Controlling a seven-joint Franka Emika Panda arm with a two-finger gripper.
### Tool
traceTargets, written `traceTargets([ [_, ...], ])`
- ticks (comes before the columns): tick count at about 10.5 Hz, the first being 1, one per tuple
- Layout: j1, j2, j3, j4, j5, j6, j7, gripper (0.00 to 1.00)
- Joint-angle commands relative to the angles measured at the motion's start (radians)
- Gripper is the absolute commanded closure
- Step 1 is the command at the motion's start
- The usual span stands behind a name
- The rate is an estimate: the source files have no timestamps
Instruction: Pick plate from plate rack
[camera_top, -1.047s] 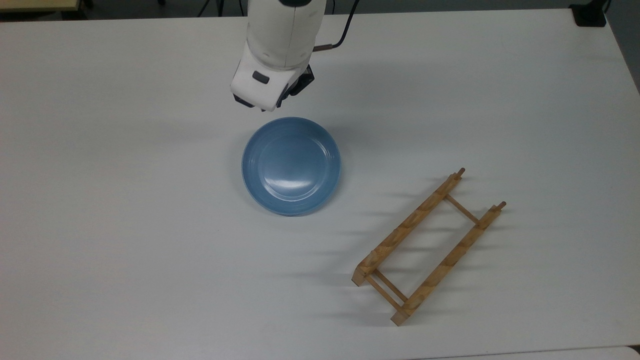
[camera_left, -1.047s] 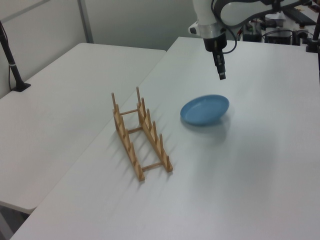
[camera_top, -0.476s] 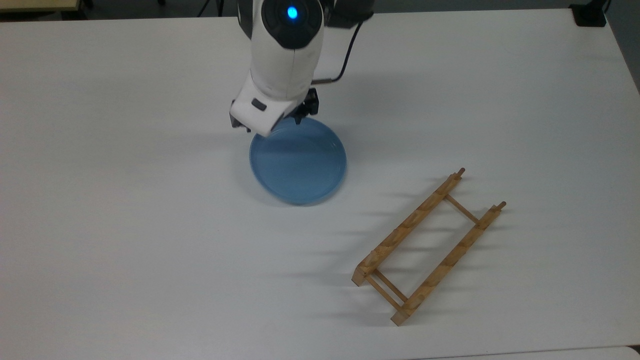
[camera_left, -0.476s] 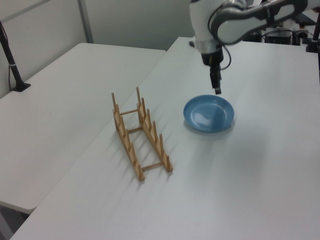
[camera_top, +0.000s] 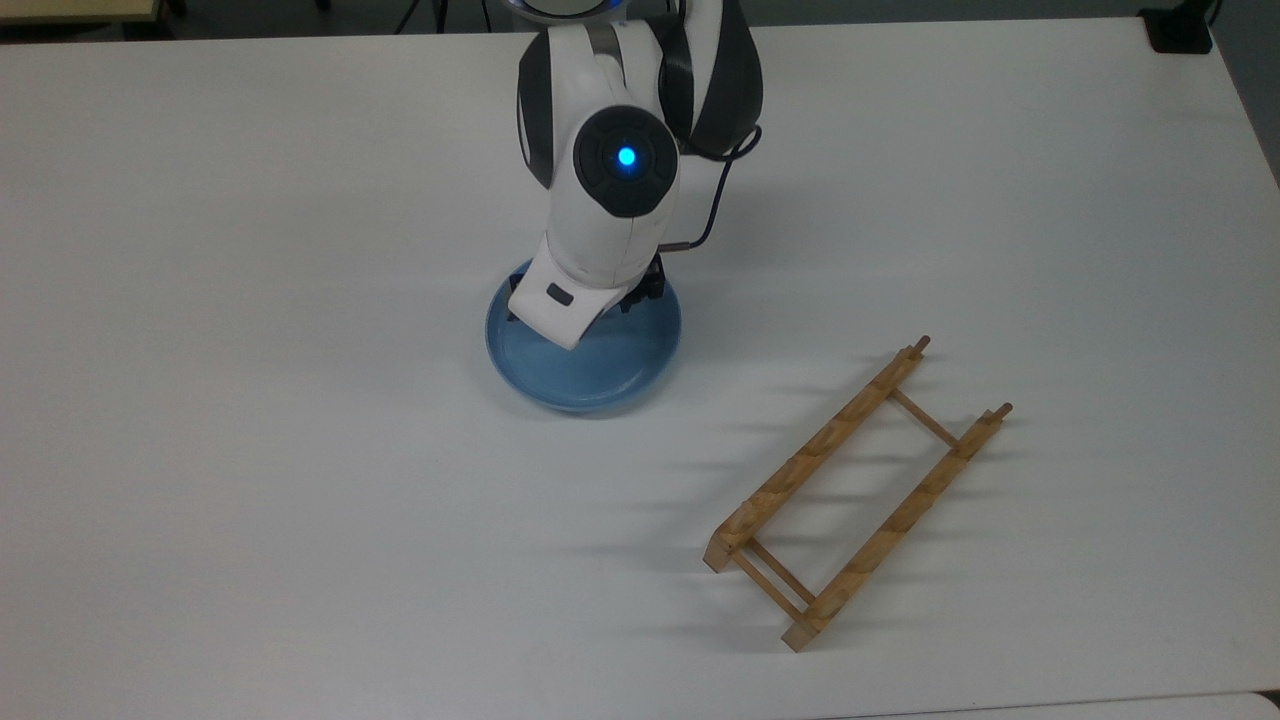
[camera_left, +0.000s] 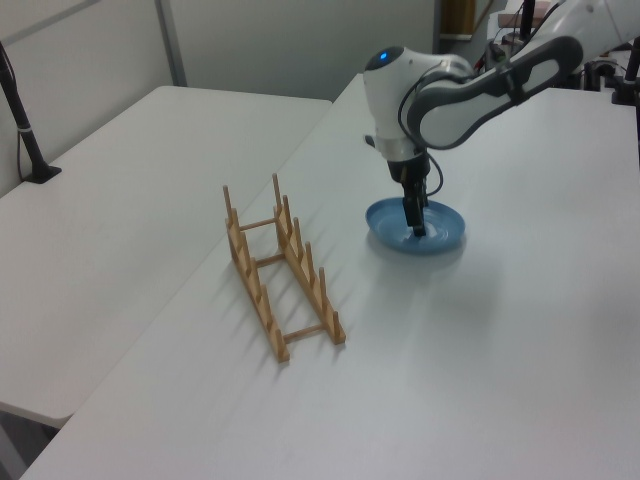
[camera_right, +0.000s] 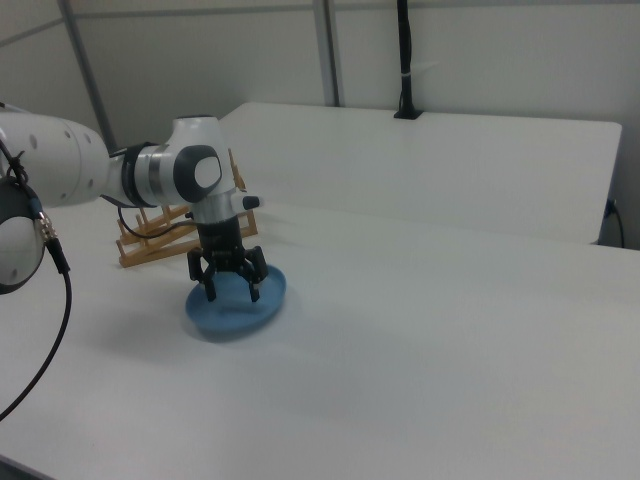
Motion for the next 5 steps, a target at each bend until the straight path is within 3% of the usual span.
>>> traceTargets([
  [1,0.019,0.006,-0.008,-0.016,0.007,0.032,0.026,0.0],
  [5,0.023,0.015,-0.008,-0.016,0.006,0.031,0.037,0.0],
])
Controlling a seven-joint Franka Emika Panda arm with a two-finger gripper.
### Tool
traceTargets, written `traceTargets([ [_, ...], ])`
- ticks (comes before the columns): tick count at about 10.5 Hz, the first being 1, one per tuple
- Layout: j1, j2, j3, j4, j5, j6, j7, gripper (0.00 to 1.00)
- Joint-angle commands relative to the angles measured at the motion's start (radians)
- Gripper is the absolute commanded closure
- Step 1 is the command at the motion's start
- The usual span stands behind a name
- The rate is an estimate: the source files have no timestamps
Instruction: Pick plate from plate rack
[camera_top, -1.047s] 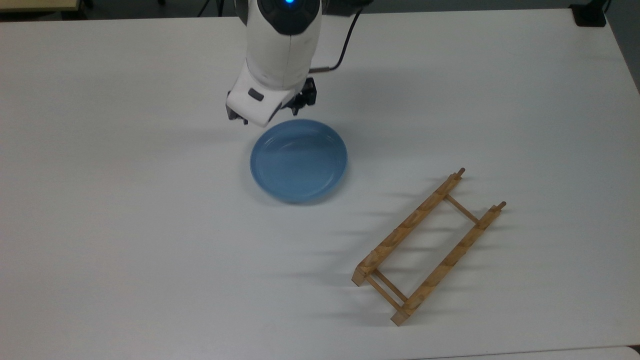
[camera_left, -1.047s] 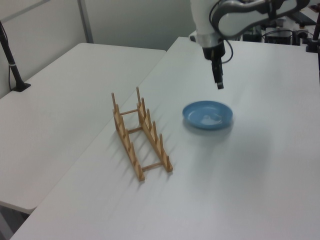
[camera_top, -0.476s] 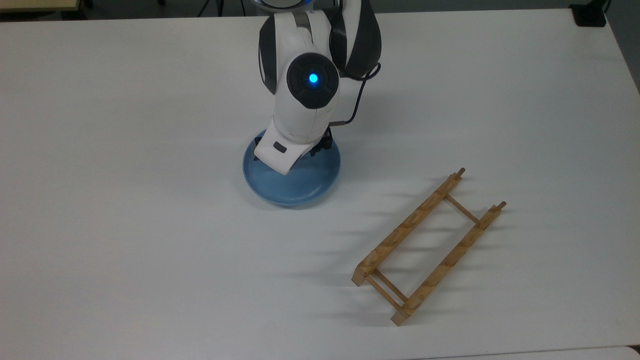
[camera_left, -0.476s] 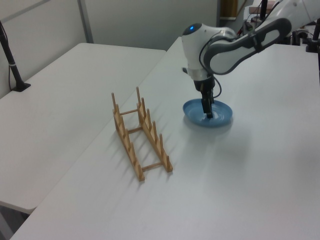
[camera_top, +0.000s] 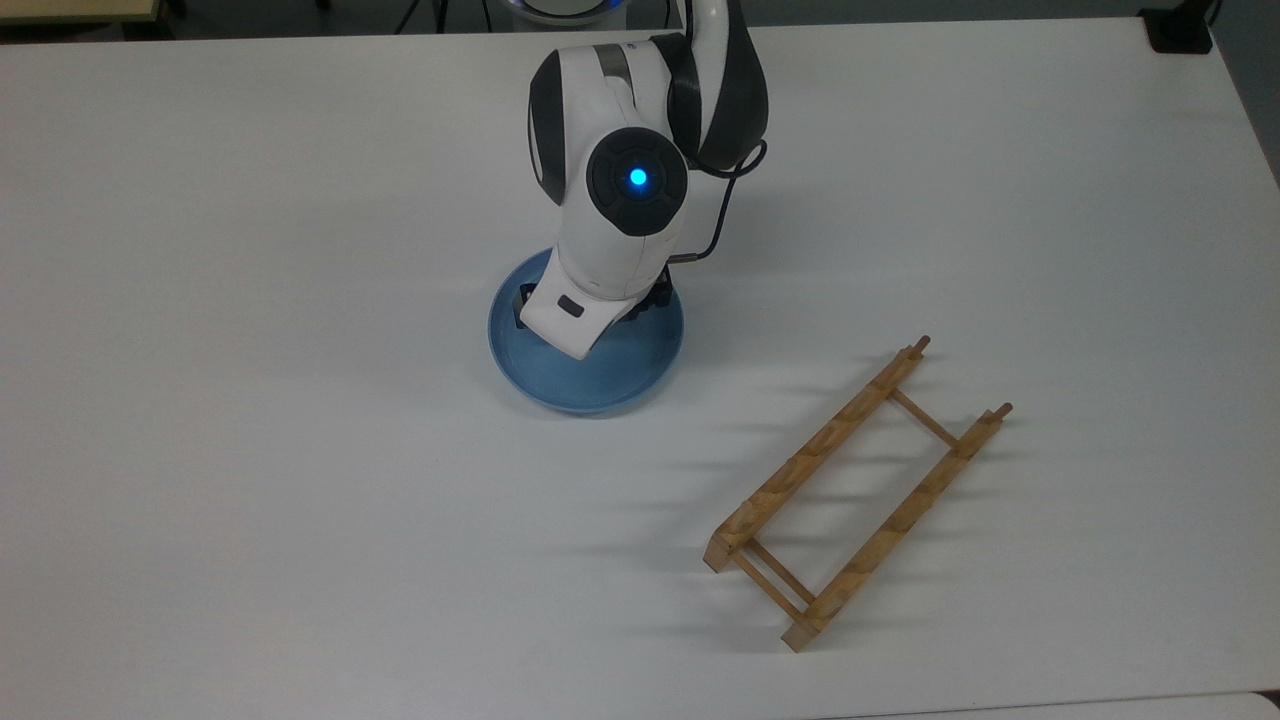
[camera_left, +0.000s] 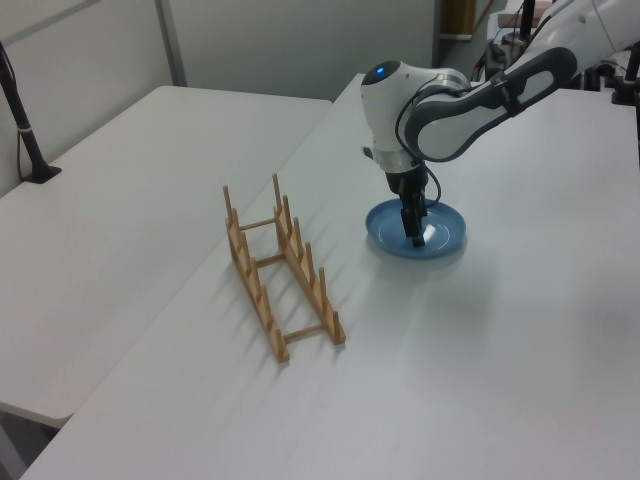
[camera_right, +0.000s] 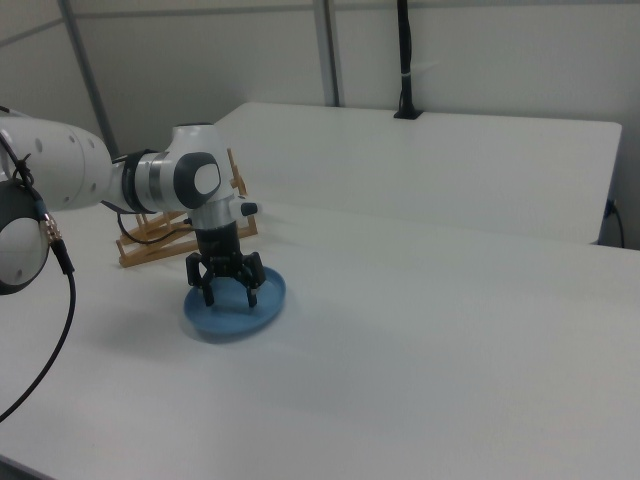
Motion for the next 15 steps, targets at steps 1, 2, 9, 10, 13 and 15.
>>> traceTargets([
  [1,0.014,-0.008,-0.008,-0.016,0.006,0.011,0.022,0.0],
  [2,0.014,-0.015,-0.008,-0.019,0.006,0.002,0.022,0.0],
  [9,0.058,-0.042,0.001,-0.032,0.001,-0.3,-0.03,0.0],
  [10,0.069,-0.042,0.001,-0.039,0.001,-0.323,-0.03,0.0],
  [13,0.1,-0.044,0.001,-0.084,0.001,-0.358,-0.03,0.0],
  [15,0.101,-0.05,0.001,-0.085,0.001,-0.381,-0.03,0.0],
])
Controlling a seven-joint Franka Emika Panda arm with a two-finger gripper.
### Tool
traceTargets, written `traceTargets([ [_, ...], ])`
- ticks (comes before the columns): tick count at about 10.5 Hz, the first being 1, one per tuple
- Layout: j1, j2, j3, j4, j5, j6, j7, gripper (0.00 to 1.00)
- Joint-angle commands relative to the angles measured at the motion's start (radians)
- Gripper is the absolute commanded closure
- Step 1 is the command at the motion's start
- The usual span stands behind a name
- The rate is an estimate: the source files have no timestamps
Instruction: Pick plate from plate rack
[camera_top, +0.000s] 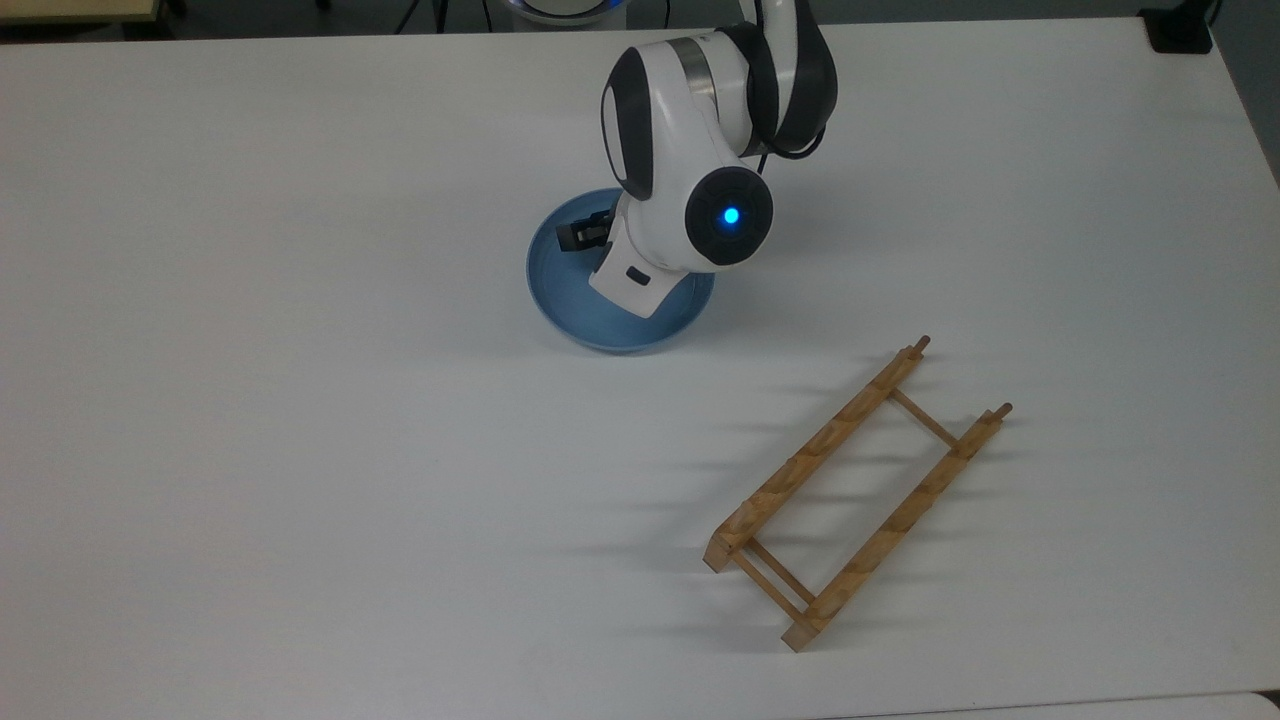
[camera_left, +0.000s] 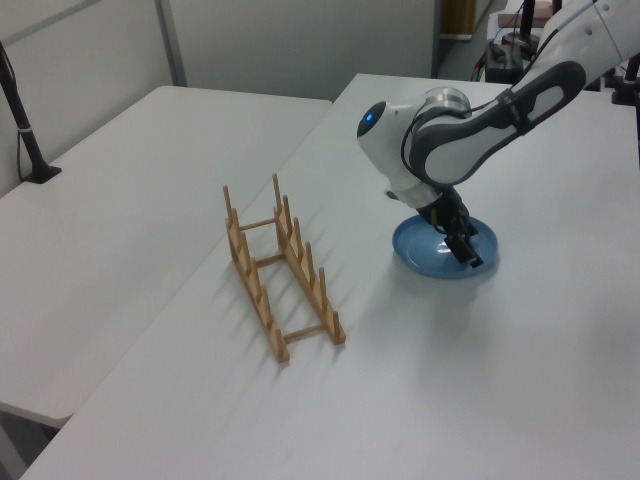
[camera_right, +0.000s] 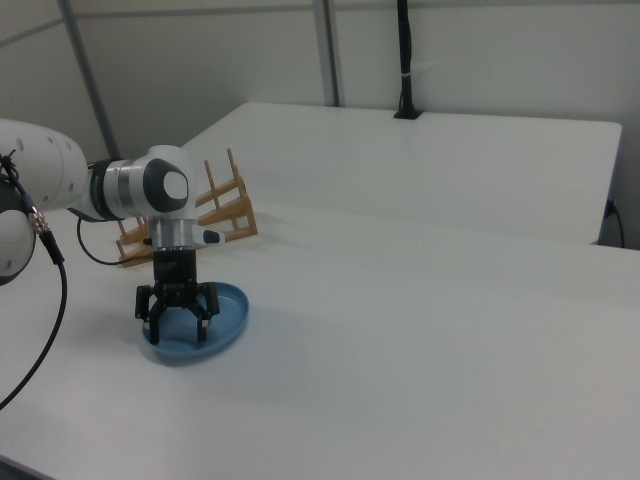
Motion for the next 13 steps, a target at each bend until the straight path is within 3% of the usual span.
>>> traceTargets([
  [1,0.01,-0.061,-0.008,-0.04,0.001,-0.03,-0.018,0.0],
  [7,-0.024,-0.3,-0.011,-0.005,0.015,-0.031,0.085,0.0],
  [9,-0.074,-0.403,-0.011,-0.008,0.027,-0.02,0.119,0.0],
  [11,-0.148,-0.493,-0.017,-0.019,0.104,0.032,0.117,0.0],
  [13,-0.188,-0.581,-0.019,-0.078,0.11,0.083,0.123,0.0],
])
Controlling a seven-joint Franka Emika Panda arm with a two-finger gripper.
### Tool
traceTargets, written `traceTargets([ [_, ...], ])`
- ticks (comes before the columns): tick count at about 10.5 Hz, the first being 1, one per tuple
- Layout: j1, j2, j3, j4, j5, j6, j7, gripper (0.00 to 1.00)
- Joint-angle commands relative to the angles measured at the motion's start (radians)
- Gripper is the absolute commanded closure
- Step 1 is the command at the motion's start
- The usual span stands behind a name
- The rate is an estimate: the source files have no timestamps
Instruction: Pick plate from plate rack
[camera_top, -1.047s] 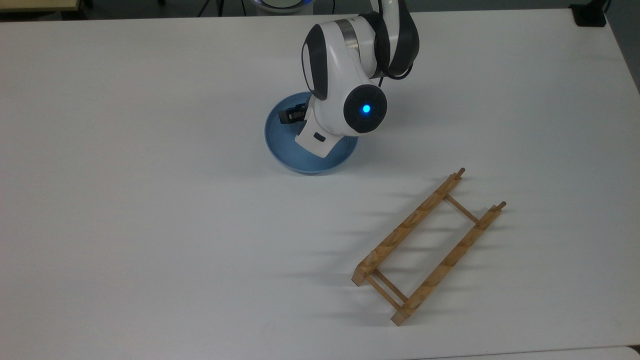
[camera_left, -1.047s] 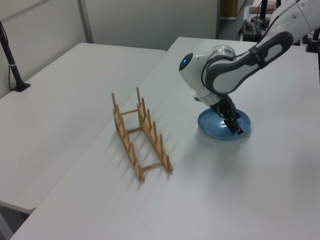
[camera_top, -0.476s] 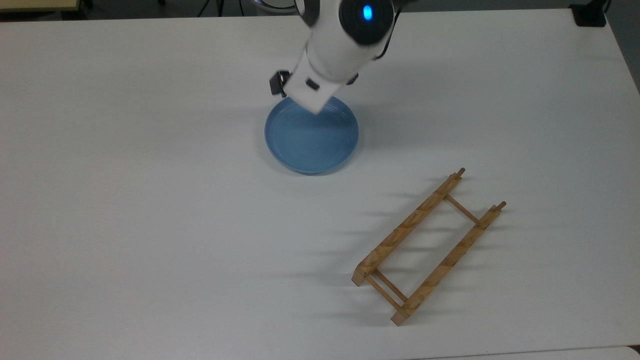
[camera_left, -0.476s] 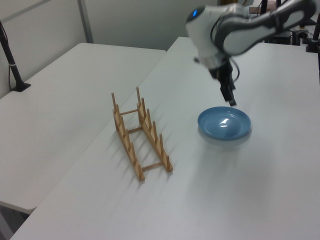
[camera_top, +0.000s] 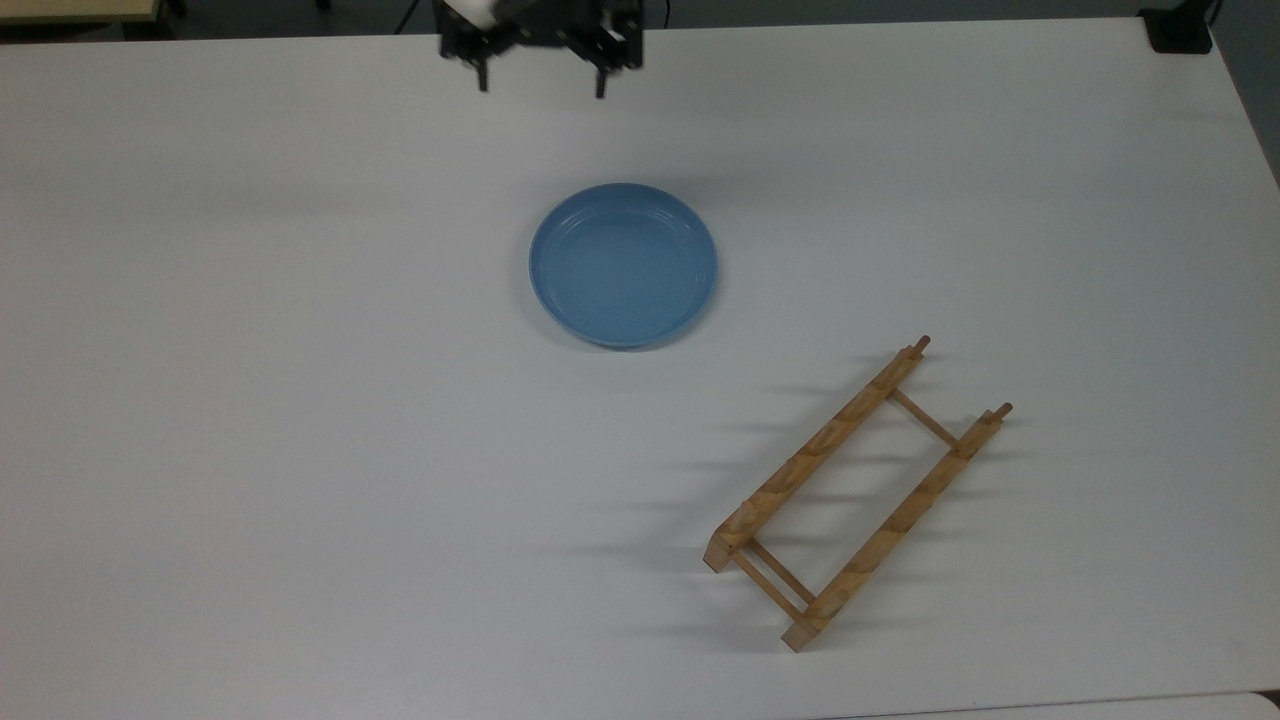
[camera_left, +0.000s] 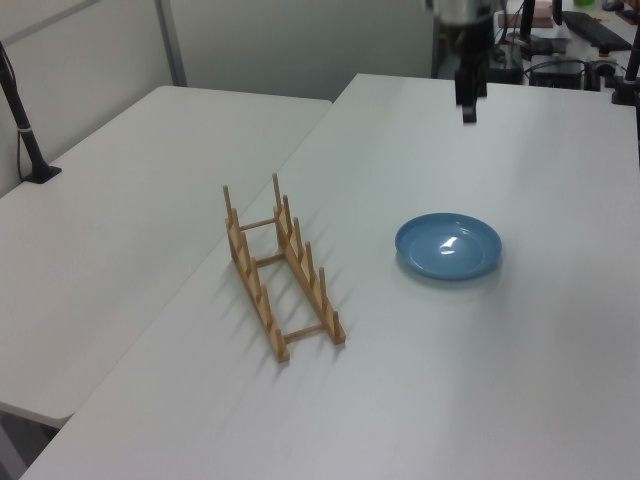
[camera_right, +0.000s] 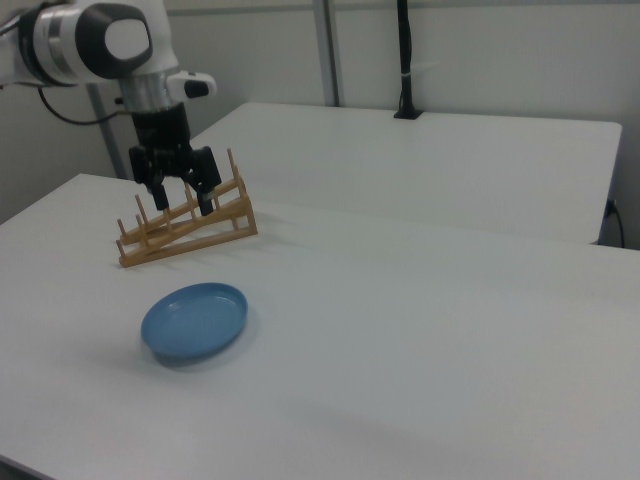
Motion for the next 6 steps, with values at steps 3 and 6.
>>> traceTargets([
  [3,-0.092,-0.15,-0.003,-0.099,0.03,0.072,0.01,0.0],
  [6,-0.094,-0.15,-0.003,-0.096,0.03,0.059,0.013,0.0],
])
